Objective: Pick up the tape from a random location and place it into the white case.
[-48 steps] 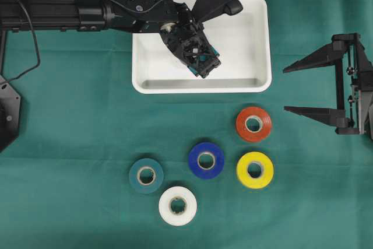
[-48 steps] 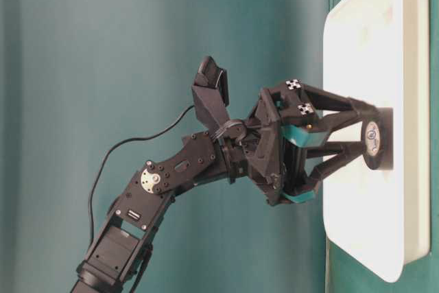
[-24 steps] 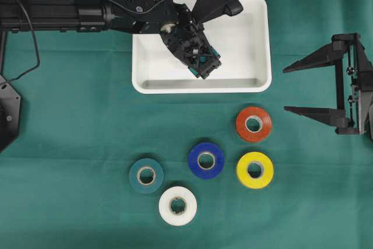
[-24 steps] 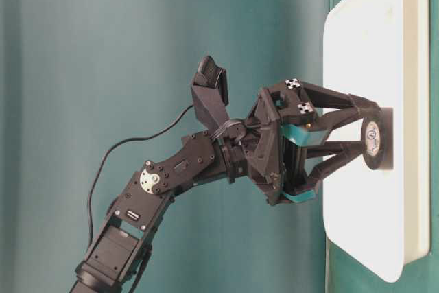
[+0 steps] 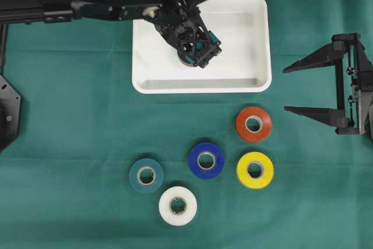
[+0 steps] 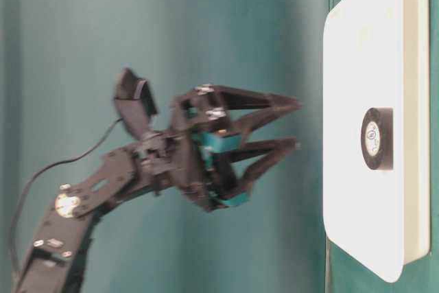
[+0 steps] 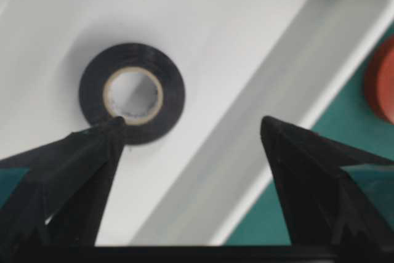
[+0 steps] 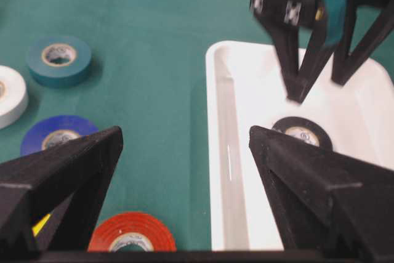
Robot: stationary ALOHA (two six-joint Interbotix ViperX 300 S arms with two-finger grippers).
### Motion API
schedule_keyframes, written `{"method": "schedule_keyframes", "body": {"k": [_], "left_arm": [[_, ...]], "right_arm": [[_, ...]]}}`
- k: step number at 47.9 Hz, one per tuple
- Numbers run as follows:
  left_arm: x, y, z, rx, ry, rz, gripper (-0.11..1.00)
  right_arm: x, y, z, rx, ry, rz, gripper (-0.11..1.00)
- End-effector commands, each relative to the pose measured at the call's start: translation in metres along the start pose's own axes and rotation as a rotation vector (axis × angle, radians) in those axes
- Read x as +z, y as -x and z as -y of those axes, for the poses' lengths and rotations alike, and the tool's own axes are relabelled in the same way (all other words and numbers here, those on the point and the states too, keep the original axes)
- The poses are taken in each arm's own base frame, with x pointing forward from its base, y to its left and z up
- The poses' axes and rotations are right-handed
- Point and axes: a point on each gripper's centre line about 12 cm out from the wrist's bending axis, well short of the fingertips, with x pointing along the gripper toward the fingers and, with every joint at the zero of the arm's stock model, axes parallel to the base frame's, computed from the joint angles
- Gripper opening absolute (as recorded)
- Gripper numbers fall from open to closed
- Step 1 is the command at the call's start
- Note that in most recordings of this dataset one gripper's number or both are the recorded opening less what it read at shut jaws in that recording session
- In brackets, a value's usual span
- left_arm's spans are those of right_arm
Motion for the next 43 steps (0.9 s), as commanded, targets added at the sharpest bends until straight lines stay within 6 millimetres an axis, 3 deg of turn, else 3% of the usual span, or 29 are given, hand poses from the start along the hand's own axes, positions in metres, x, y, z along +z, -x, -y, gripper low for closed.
{"method": "schedule_keyframes", "body": {"k": [1, 18, 36, 43], "left_arm": [[0.014, 0.035, 0.006, -0.025, -0.006, 0.066, 0.87], [0.007, 0.036, 0.013, -0.027, -0.027, 0.05, 0.87], [-0.027, 0.038, 0.075, -0.099, -0.163, 0.02, 0.87], [-0.033, 0.039, 0.084, -0.111, -0.186, 0.021, 0.87]], "right_arm": [[0.01, -0.001, 0.0, -0.001, -0.002, 0.029, 0.93], [0.011, -0.001, 0.0, -0.001, -0.005, 0.029, 0.93], [0.011, -0.001, 0.0, -0.001, -0.005, 0.029, 0.93], [0.012, -0.001, 0.0, -0.001, -0.005, 0.032, 0.93]]}}
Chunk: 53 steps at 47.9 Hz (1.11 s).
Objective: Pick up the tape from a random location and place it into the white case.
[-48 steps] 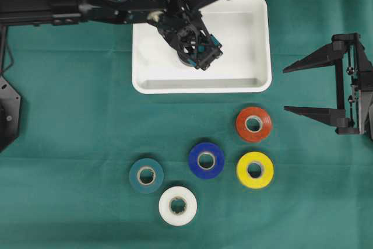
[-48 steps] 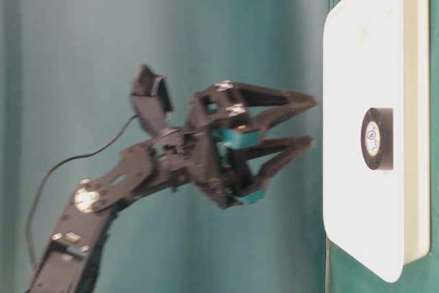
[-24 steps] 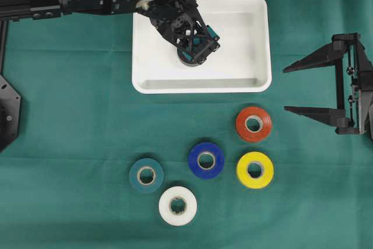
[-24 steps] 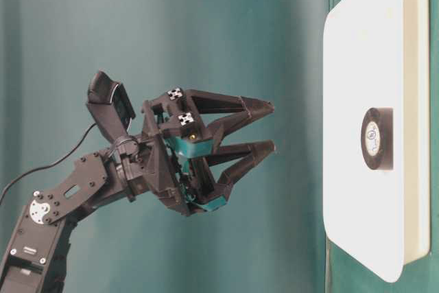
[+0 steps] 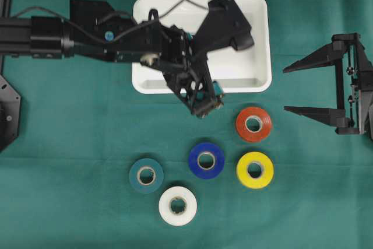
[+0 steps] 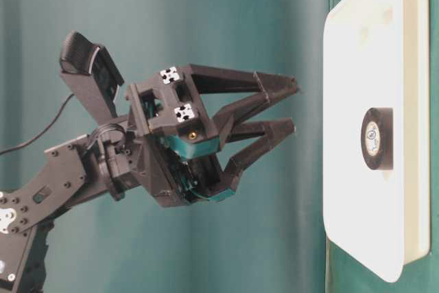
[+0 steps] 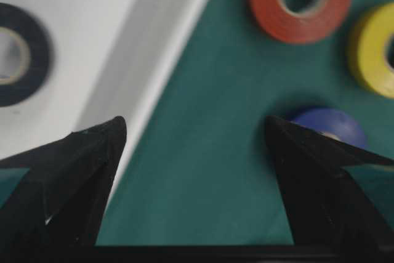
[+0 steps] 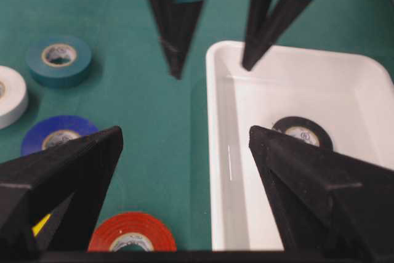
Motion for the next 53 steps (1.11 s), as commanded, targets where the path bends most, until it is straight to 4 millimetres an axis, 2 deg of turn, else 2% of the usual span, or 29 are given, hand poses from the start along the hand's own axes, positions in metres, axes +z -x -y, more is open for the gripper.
{"method": "schedule_keyframes", "body": {"k": [1, 10, 21, 37, 47, 53], "left_arm": [[0.007, 0.022, 0.003, -0.02, -0.006, 0.055, 0.87], [0.005, 0.032, 0.002, -0.023, -0.019, 0.077, 0.87], [-0.005, 0.058, 0.0, -0.068, -0.026, 0.176, 0.86], [-0.043, 0.113, -0.011, -0.135, -0.114, 0.356, 0.85], [-0.072, 0.131, -0.023, -0.157, -0.19, 0.466, 0.84], [-0.092, 0.148, -0.032, -0.171, -0.246, 0.562, 0.84]], "right_arm": [[0.012, -0.001, 0.0, -0.001, -0.003, 0.032, 0.93], [0.013, -0.001, 0.0, -0.001, -0.006, 0.034, 0.93], [0.014, 0.0, 0.0, -0.001, -0.008, 0.038, 0.93], [0.016, 0.0, 0.0, -0.001, -0.008, 0.043, 0.93], [0.017, 0.0, 0.0, -0.001, -0.008, 0.046, 0.93], [0.017, 0.0, 0.0, -0.001, -0.008, 0.045, 0.93]]}}
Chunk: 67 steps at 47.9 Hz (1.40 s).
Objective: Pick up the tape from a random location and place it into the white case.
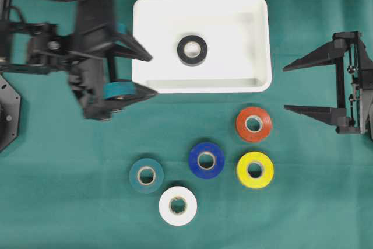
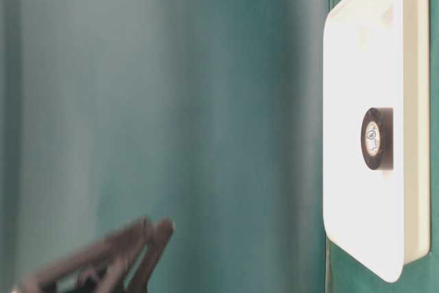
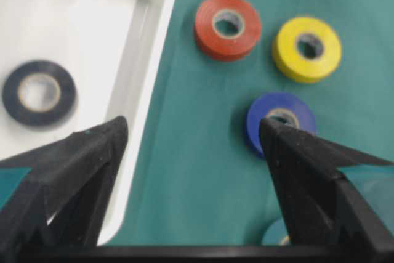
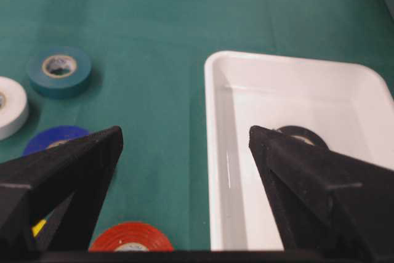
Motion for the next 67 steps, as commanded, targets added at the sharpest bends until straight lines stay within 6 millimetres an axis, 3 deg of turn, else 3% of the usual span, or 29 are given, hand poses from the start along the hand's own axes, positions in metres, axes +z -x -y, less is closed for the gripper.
{"method": "schedule_keyframes", "body": {"k": [1, 10, 26, 40, 53, 67], "left_arm": [[0.003, 0.025, 0.001, -0.019, -0.039, 0.104, 0.84], [-0.024, 0.042, -0.004, -0.023, -0.131, 0.167, 0.84], [-0.076, 0.031, -0.013, -0.022, -0.154, 0.169, 0.84], [-0.134, 0.025, -0.026, -0.018, -0.149, 0.18, 0.84], [-0.158, 0.028, -0.032, -0.011, -0.146, 0.184, 0.84], [-0.158, 0.029, -0.032, -0.008, -0.137, 0.187, 0.84]], "right_arm": [[0.012, -0.001, 0.0, -0.001, -0.003, 0.029, 0.93], [0.011, -0.001, 0.0, -0.001, -0.003, 0.025, 0.93], [0.009, -0.001, 0.0, -0.001, -0.002, 0.02, 0.93], [0.006, -0.001, 0.0, -0.001, 0.0, 0.012, 0.93], [0.004, -0.001, 0.0, -0.002, -0.002, 0.006, 0.93], [0.004, -0.001, 0.0, -0.002, -0.005, 0.006, 0.93]]}}
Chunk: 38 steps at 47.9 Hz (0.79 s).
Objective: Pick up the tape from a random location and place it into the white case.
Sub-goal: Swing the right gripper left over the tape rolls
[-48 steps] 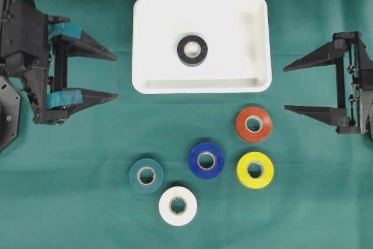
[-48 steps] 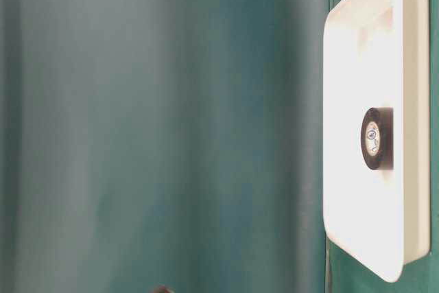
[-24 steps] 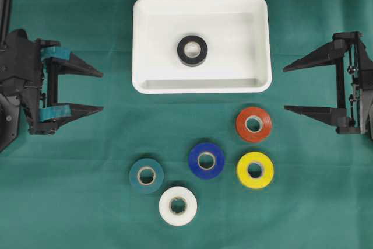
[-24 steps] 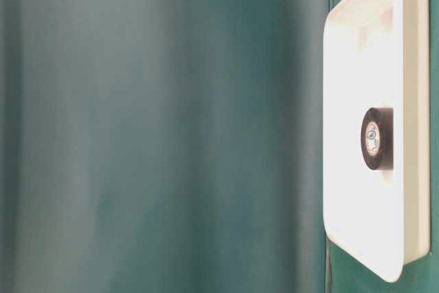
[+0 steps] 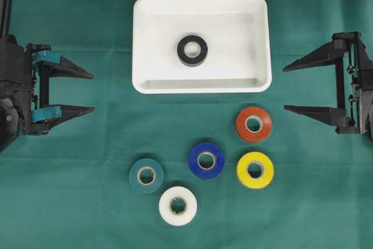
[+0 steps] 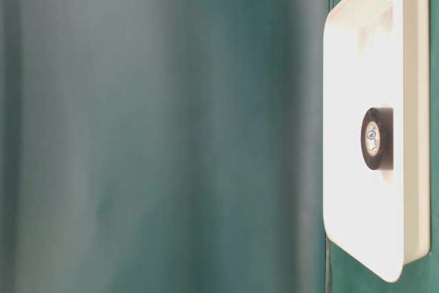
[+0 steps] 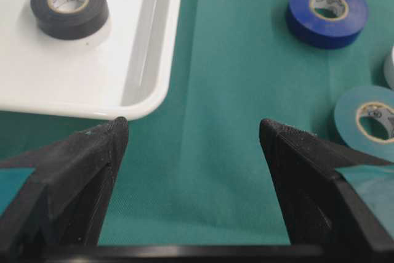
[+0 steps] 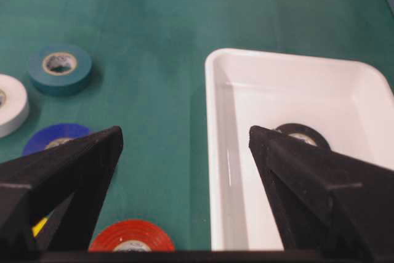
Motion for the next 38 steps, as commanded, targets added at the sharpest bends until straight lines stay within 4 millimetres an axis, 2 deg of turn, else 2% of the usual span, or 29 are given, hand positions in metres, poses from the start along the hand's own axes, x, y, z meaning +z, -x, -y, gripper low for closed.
{"method": "schedule_keyframes", "body": {"k": [1, 20, 38], "left_arm": [[0.005, -0.001, -0.001, 0.004, 0.005, 0.017, 0.84], [0.007, -0.001, 0.0, 0.002, 0.006, 0.022, 0.84], [0.007, -0.001, -0.001, 0.004, 0.006, 0.023, 0.84]], "right_arm": [[0.006, -0.001, 0.0, 0.0, -0.003, 0.014, 0.93], [-0.001, 0.0, -0.021, 0.087, 0.022, -0.036, 0.93], [0.002, 0.0, -0.025, 0.102, 0.028, -0.03, 0.93]]}}
